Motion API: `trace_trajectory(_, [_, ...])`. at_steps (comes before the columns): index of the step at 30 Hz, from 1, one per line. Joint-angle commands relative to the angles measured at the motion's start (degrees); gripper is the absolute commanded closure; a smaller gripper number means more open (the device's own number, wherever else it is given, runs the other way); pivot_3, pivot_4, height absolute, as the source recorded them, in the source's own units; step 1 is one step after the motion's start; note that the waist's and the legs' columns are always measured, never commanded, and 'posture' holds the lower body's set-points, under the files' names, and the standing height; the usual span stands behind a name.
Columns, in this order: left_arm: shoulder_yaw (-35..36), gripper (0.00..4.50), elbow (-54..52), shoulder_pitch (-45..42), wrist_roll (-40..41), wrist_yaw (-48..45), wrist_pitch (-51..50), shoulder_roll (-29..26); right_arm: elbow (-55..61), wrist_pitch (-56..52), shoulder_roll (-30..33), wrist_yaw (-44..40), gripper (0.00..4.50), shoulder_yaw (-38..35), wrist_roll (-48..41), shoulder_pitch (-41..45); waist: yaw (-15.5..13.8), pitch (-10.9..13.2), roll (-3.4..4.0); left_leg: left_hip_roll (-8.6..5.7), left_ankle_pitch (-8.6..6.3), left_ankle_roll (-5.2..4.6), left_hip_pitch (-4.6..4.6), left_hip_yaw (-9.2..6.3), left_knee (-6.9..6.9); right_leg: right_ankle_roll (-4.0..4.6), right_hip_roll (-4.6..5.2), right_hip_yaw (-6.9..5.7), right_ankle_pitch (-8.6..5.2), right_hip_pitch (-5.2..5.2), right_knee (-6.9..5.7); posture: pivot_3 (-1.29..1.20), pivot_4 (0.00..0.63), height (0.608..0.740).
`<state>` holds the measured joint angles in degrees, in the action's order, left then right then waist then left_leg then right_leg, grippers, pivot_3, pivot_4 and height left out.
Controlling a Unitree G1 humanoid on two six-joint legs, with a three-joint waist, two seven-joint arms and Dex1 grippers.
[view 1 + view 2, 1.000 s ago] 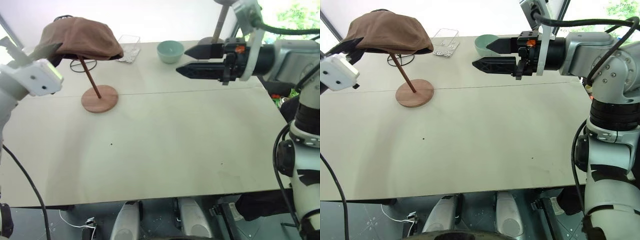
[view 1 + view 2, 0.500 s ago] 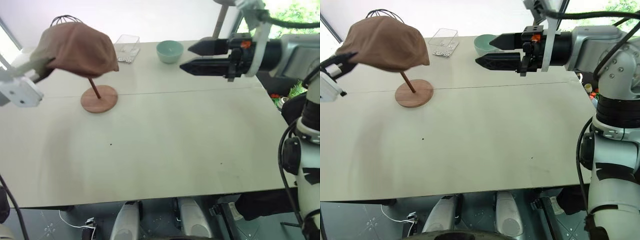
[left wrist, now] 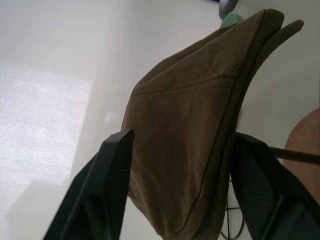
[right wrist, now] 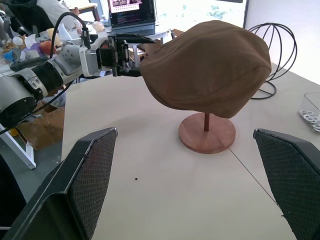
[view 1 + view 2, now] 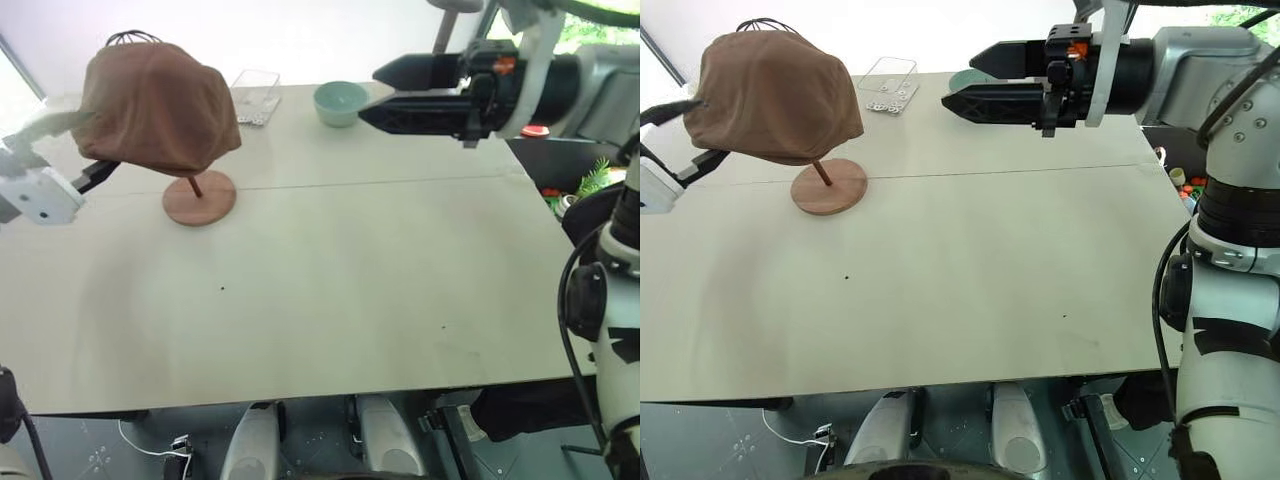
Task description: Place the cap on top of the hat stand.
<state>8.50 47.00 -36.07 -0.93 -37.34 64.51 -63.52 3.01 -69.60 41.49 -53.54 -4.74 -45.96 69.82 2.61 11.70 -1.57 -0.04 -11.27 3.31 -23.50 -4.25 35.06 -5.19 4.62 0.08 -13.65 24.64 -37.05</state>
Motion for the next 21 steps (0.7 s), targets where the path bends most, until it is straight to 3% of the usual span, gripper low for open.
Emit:
trace_trajectory(1, [5.74, 0.38, -9.1, 7.78, 4.38, 1.4, -4.95, -2.91, -0.95, 2.56, -0.21, -0.62, 0.0, -0.83, 0.03, 0.79, 0.17, 0.0, 0.0, 0.01, 0.0, 0.0, 0.01, 0.01, -0.02, 0.0, 0.0, 0.01, 0.0, 0.01, 0.0, 0.0, 0.15, 0.74])
trace_trajectory(7, [20.92, 0.38, -34.32, 34.5, 9.43, -0.06, -20.54, -1.84, -3.4, 5.03, -1.45, -1.53, 0.0, 0.3, 1.08, -0.04, 0.06, 0.04, 0.07, 0.11, -0.02, -0.02, 0.01, 0.08, -0.15, 0.05, 0.01, 0.05, -0.01, 0.11, -0.01, 0.0, 0.15, 0.74])
trace_trajectory(11, [37.65, 0.38, -54.59, 54.44, 14.08, -4.76, -47.61, 3.89, -5.05, 8.39, -1.06, -3.96, 0.0, 1.99, 3.02, -2.23, -0.01, 0.03, 0.07, 0.31, -0.02, -0.01, 0.03, 0.2, -0.15, 0.26, 0.05, 0.12, -0.11, 0.1, 0.07, 0.0, 0.15, 0.74])
trace_trajectory(16, [53.03, 0.38, -62.9, 62.09, 36.33, -9.22, -88.78, 4.14, -9.5, 12.16, -0.13, -7.55, 0.0, 3.9, 6.2, -3.22, -0.25, 0.04, 0.08, 0.56, -0.03, -0.02, 0.0, 0.59, -0.02, 0.35, -0.1, -0.05, -0.16, 0.04, 0.13, 0.0, 0.15, 0.74])
trace_trajectory(21, [65.41, 0.38, -56.14, 63.58, 44.54, -20.36, -105.24, -0.23, -15.59, 14.69, 0.54, -11.78, 0.0, 5.22, 8.74, -1.03, -0.02, 0.04, 0.08, 0.82, -0.04, -0.01, 0.0, 0.96, 0.04, 0.43, -0.09, -0.16, -0.21, 0.0, 0.19, 0.0, 0.15, 0.74])
